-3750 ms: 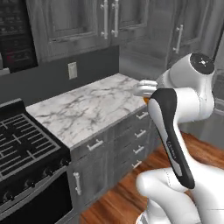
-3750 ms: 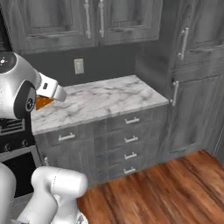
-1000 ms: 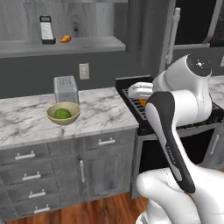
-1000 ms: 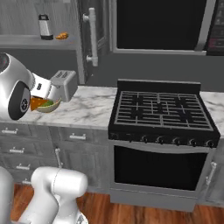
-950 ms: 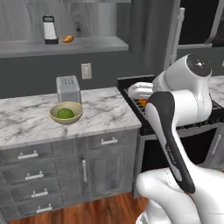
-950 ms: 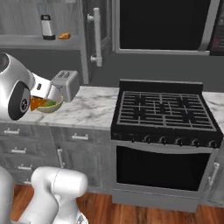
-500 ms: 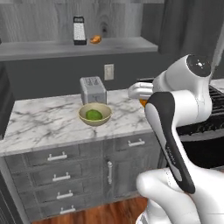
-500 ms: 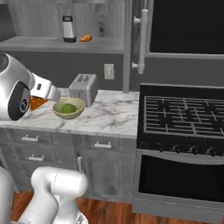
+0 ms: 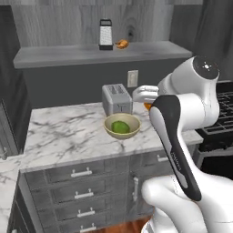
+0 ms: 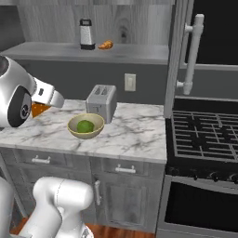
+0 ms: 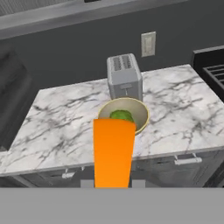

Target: Pick the cheese from the fridge and the cheese grater from the cabinet and place them next to the salad bowl.

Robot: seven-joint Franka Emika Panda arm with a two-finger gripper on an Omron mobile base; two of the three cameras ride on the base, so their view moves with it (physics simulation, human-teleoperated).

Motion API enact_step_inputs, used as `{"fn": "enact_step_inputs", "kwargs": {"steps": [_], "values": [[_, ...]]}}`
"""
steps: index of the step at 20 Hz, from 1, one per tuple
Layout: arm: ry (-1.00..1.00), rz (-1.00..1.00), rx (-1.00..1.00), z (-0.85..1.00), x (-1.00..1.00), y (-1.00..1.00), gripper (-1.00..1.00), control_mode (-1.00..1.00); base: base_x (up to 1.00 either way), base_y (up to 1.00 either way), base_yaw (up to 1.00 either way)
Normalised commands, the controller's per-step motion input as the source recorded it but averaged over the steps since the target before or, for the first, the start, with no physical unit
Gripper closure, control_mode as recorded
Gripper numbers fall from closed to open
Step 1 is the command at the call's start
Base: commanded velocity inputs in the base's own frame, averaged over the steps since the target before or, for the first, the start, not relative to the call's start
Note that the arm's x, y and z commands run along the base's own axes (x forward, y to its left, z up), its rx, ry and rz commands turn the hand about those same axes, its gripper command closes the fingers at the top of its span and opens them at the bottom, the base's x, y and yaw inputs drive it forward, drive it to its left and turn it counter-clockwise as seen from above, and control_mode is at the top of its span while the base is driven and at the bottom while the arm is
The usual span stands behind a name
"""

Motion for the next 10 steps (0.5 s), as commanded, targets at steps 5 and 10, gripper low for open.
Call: {"fn": "enact_step_inputs", "kwargs": {"steps": [5,10], "values": [[0.00,0.00,0.00,0.00,0.00,0.00,1.00,1.00,0.37,0.26,0.01],[0.00,0.00,0.00,0.00,0.00,0.00,1.00,1.00,0.37,0.11,0.00]]}}
